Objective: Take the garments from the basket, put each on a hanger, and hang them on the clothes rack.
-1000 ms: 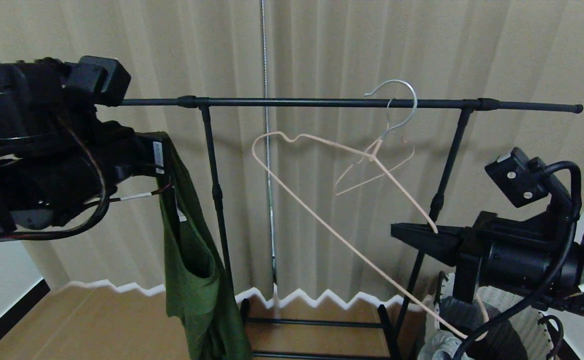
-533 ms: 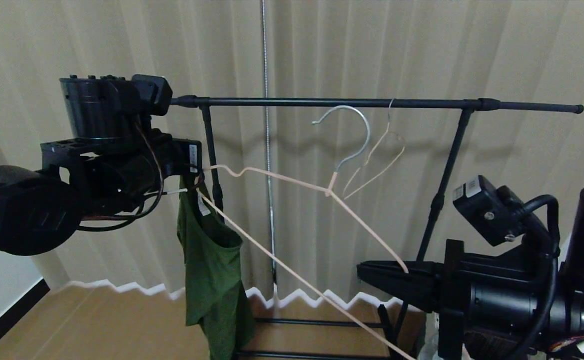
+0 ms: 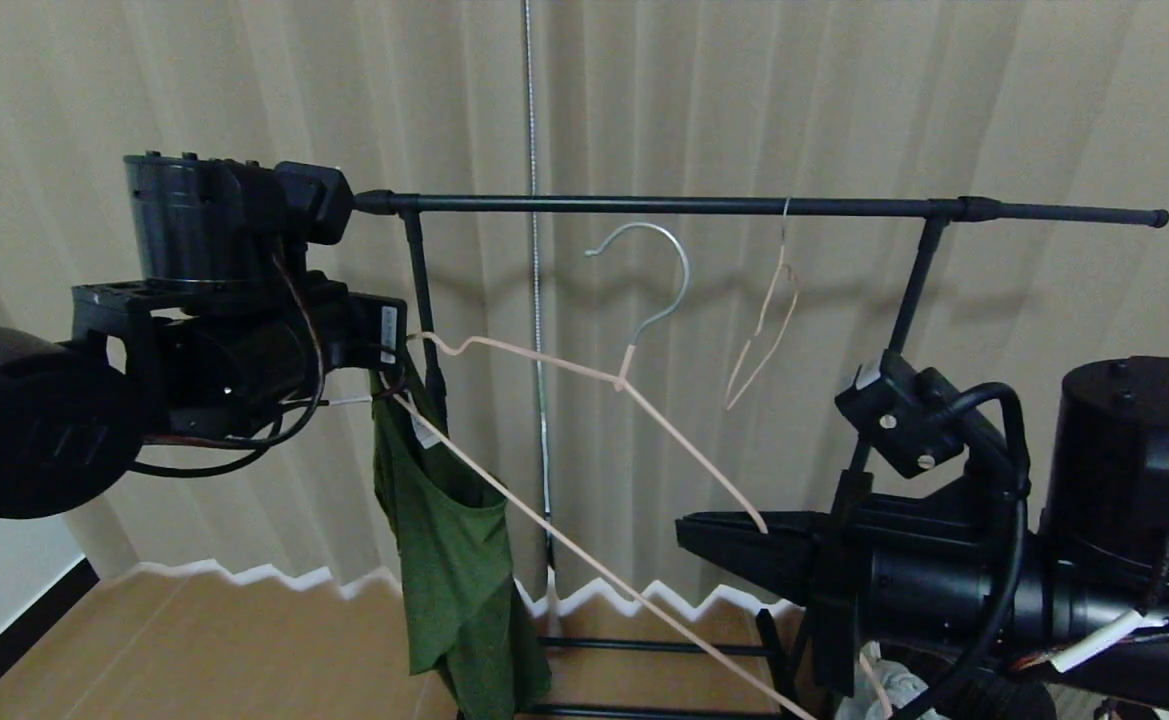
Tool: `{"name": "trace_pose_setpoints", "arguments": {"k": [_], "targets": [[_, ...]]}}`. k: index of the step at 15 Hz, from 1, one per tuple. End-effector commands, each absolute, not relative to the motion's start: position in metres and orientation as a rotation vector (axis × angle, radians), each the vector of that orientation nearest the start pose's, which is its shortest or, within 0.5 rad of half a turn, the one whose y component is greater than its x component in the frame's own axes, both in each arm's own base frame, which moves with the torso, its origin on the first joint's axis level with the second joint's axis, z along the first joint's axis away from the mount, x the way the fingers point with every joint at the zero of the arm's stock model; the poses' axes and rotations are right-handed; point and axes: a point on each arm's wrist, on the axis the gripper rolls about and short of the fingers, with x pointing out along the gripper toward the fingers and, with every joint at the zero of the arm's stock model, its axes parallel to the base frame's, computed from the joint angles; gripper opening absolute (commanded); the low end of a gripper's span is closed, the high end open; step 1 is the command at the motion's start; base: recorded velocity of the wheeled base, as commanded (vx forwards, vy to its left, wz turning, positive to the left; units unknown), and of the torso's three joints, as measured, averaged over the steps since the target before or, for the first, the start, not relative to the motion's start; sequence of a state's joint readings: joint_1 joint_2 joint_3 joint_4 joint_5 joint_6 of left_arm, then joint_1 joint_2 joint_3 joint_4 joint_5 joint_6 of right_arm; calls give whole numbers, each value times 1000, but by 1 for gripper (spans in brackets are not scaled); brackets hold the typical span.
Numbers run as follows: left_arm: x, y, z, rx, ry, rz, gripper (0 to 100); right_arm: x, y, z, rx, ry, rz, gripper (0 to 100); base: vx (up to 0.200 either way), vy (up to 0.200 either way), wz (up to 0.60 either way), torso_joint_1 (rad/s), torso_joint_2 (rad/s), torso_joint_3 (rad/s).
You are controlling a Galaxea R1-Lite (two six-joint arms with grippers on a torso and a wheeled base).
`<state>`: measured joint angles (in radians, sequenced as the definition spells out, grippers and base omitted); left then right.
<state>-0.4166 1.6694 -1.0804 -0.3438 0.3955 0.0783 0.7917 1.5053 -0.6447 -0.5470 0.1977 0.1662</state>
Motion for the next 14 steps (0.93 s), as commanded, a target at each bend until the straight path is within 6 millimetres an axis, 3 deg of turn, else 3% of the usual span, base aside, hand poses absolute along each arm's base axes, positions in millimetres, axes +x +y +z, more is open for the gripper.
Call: {"name": "trace_pose_setpoints", "arguments": {"k": [1, 6, 14], "targets": [[282, -117, 250, 164, 202, -35, 0, 181, 189, 175, 49, 416, 946, 0, 0, 0, 0, 0, 0, 0], [274, -114, 253, 176, 244, -30, 0, 193, 201, 161, 42, 454, 926, 0, 0, 0, 0, 0, 0, 0], [267, -106, 255, 178, 299, 90, 0, 218, 221, 159, 110, 470, 784, 0, 0, 0, 0, 0, 0, 0]]}}
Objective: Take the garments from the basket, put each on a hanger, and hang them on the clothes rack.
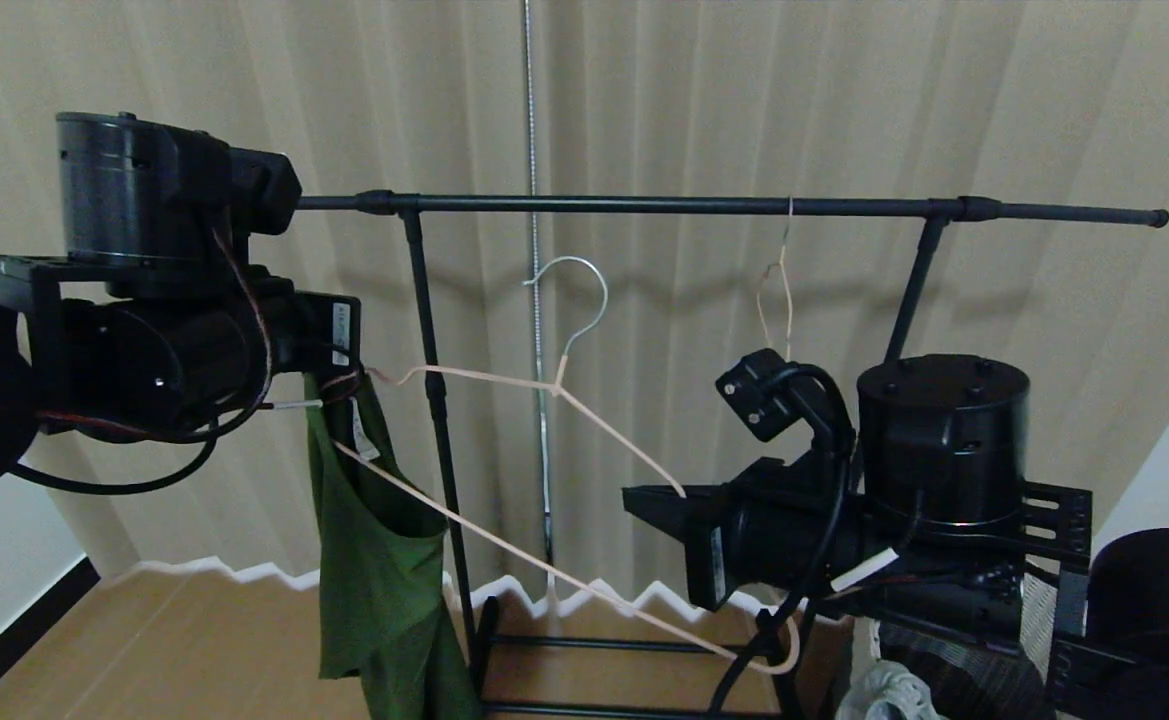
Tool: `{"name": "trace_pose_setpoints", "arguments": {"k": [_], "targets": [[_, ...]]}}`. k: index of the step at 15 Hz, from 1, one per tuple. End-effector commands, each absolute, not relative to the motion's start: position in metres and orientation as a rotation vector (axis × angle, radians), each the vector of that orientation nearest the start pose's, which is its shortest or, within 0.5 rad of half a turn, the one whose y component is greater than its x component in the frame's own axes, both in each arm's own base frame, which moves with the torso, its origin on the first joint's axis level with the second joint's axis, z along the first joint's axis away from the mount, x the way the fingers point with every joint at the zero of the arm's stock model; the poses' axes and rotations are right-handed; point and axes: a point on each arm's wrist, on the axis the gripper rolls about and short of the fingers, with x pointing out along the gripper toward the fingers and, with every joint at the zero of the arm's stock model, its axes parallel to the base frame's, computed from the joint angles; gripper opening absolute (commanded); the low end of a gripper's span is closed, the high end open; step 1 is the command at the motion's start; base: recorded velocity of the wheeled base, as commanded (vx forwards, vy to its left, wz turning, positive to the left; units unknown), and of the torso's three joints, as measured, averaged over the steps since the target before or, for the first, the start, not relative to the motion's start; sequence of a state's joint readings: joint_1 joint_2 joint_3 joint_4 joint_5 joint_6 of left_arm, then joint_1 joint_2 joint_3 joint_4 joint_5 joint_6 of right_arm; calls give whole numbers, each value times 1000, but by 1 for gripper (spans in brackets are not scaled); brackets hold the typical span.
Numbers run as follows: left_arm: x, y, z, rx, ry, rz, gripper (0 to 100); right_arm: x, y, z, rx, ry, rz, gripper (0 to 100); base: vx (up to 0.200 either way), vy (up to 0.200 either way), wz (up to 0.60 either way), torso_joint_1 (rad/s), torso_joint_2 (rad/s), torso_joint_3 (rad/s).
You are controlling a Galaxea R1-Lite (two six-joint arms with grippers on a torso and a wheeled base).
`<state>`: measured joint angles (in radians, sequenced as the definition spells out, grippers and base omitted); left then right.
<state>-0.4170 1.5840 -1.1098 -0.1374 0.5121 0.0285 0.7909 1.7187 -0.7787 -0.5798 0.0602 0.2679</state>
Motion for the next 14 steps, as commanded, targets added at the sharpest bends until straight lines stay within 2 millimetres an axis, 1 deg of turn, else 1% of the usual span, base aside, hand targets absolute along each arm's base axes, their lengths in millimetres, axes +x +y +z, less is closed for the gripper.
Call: {"name": "trace_pose_setpoints", "arguments": {"k": [1, 4, 7, 8, 11, 13, 14], "targets": [[266, -106, 255, 181, 301, 99, 0, 221, 221, 161, 123, 466, 766, 0, 0, 0, 0, 0, 0, 0], [265, -105, 252, 193, 312, 129, 0, 232, 216, 162, 142, 454, 716, 0, 0, 0, 0, 0, 0, 0], [265, -106, 251, 201, 314, 128, 0, 251, 212, 157, 145, 438, 623, 0, 0, 0, 0, 0, 0, 0], [264, -107, 251, 203, 316, 125, 0, 255, 212, 159, 151, 427, 611, 0, 0, 0, 0, 0, 0, 0], [258, -115, 247, 218, 353, 92, 0, 258, 213, 165, 160, 402, 596, 0, 0, 0, 0, 0, 0, 0], [254, -128, 247, 186, 349, 52, 0, 259, 213, 166, 161, 398, 592, 0, 0, 0, 0, 0, 0, 0], [253, -131, 247, 177, 348, 42, 0, 259, 214, 166, 162, 395, 593, 0, 0, 0, 0, 0, 0, 0]]}}
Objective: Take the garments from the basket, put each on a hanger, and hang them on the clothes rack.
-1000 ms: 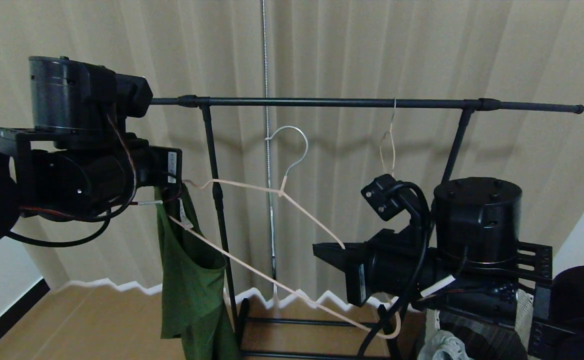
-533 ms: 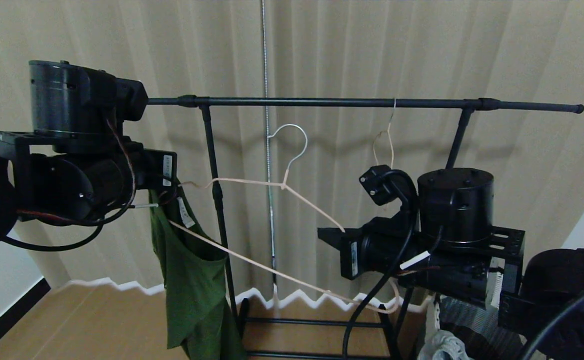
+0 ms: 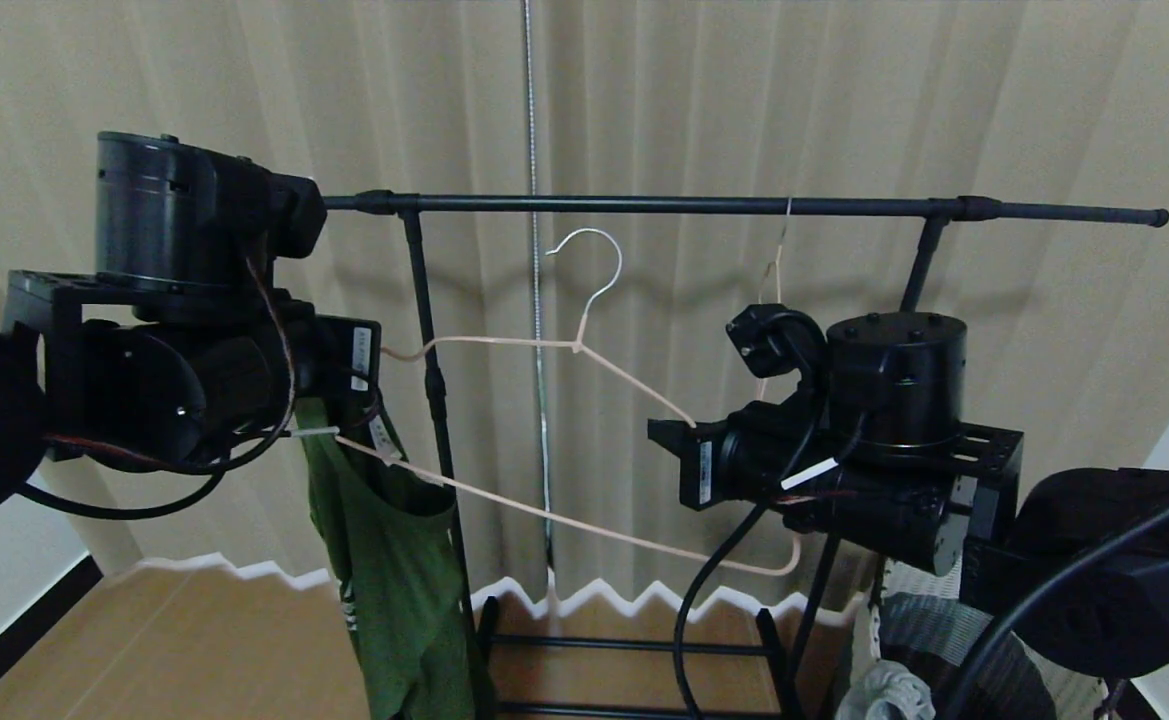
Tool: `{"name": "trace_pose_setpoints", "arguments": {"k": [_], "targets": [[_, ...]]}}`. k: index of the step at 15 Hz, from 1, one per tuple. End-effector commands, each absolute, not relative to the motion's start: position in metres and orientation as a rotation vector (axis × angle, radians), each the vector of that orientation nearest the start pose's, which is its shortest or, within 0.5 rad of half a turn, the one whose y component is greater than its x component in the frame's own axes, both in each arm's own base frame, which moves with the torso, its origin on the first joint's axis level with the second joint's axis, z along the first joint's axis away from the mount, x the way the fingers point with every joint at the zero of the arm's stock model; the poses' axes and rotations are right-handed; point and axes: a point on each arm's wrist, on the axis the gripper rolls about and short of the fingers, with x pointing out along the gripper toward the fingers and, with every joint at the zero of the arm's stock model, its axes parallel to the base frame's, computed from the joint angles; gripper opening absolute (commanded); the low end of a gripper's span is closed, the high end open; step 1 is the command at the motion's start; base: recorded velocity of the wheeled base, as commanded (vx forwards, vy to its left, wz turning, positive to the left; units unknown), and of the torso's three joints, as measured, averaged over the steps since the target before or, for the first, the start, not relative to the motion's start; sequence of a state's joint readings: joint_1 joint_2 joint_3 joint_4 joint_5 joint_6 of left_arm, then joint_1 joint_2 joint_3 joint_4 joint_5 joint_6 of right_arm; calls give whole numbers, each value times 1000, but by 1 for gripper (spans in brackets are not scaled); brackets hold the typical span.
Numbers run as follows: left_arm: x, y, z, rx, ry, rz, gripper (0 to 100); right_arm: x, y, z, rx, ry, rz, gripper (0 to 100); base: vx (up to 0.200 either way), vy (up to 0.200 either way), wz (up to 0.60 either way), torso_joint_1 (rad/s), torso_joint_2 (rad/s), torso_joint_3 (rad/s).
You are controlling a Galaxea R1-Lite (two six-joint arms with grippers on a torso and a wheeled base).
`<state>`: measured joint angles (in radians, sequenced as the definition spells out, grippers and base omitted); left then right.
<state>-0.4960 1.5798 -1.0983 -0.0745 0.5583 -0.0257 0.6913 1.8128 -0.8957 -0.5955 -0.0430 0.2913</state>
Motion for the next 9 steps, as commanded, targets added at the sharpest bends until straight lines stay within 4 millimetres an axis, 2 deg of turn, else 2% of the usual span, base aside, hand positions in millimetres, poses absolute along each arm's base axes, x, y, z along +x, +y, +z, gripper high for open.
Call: {"name": "trace_pose_setpoints", "arguments": {"k": [1, 4, 6, 9], "targets": [[250, -136, 247, 167, 346, 26, 0, 260, 216, 166, 162, 394, 597, 0, 0, 0, 0, 0, 0, 0], [244, -155, 249, 98, 335, -26, 0, 255, 229, 165, 163, 373, 637, 0, 0, 0, 0, 0, 0, 0], [248, -157, 251, 81, 326, -25, 0, 246, 233, 163, 155, 378, 665, 0, 0, 0, 0, 0, 0, 0], [258, -149, 262, 56, 296, 12, 0, 227, 219, 151, 94, 425, 674, 0, 0, 0, 0, 0, 0, 0]]}}
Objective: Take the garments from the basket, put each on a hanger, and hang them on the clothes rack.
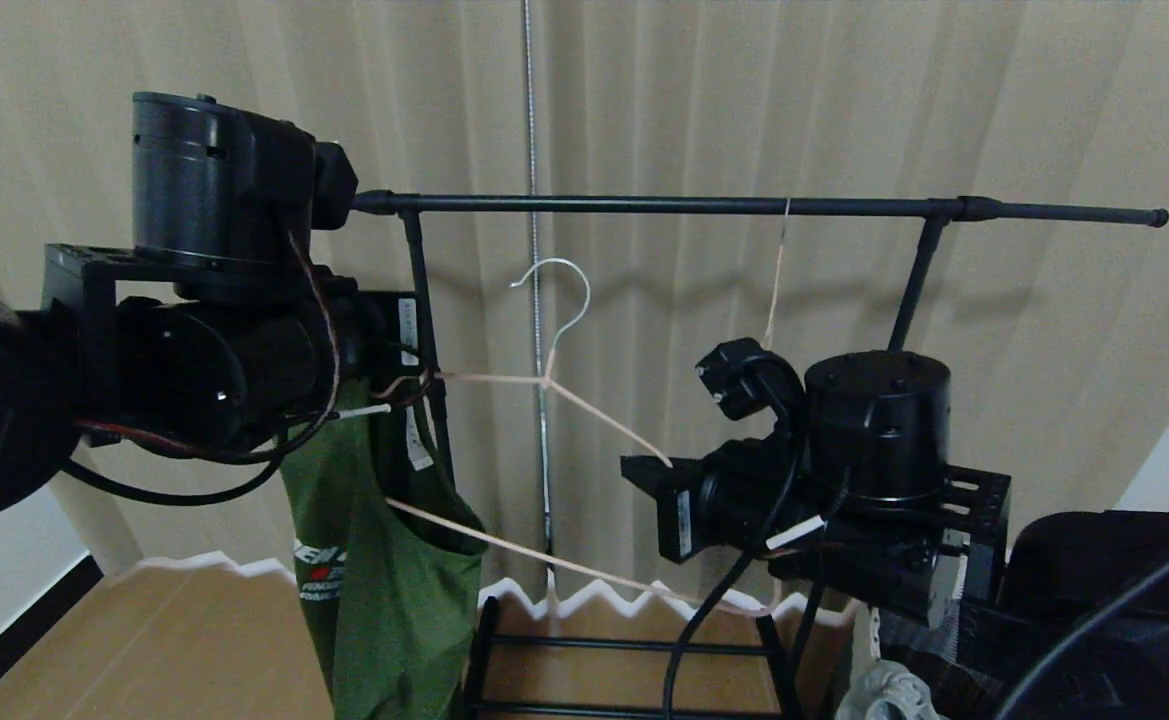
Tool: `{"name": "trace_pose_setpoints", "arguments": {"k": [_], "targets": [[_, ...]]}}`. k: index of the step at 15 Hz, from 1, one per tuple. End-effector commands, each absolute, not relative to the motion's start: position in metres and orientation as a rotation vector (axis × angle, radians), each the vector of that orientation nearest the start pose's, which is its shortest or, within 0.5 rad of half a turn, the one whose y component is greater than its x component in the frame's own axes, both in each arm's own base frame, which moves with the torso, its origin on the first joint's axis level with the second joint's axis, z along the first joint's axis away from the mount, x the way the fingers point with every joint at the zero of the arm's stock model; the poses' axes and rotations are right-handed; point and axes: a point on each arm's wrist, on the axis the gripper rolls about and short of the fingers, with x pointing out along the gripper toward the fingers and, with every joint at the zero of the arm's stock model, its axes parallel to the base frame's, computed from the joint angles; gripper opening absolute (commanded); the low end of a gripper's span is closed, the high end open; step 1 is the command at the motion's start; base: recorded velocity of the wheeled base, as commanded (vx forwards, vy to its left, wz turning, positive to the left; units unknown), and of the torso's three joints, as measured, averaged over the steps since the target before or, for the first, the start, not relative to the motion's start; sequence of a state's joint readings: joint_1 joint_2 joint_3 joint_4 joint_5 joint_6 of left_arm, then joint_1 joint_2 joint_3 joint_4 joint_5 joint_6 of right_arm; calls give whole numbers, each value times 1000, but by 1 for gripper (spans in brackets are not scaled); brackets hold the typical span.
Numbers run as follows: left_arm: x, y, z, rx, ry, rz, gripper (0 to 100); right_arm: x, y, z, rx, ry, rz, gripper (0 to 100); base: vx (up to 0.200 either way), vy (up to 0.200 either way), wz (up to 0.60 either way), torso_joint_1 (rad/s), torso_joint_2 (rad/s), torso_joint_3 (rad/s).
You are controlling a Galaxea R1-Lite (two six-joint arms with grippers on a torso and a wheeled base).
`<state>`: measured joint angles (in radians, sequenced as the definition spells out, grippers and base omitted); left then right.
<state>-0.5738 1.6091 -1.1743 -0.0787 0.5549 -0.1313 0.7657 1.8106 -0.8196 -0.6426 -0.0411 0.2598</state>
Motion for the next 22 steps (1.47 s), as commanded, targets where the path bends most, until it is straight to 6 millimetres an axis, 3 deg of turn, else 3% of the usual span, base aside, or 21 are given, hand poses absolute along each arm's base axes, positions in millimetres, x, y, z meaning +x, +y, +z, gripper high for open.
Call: {"name": "trace_pose_setpoints", "arguments": {"k": [1, 4, 9, 12, 16, 18, 22], "targets": [[261, -145, 266, 47, 284, 24, 0, 220, 212, 147, 57, 438, 674, 0, 0, 0, 0, 0, 0, 0], [263, -142, 266, 64, 286, 33, 0, 216, 199, 151, 12, 412, 631, 0, 0, 0, 0, 0, 0, 0], [261, -138, 259, 145, 321, 37, 0, 236, 178, 153, -7, 376, 454, 0, 0, 0, 0, 0, 0, 0], [248, -135, 254, 223, 385, 11, 0, 248, 173, 161, 5, 328, 345, 0, 0, 0, 0, 0, 0, 0], [242, -153, 252, 213, 390, -52, 0, 254, 180, 163, 17, 314, 354, 0, 0, 0, 0, 0, 0, 0], [246, -166, 249, 154, 395, -63, 0, 252, 193, 165, 21, 303, 394, 0, 0, 0, 0, 0, 0, 0], [250, -166, 247, 151, 396, -58, 0, 242, 212, 161, 37, 274, 460, 0, 0, 0, 0, 0, 0, 0]]}}
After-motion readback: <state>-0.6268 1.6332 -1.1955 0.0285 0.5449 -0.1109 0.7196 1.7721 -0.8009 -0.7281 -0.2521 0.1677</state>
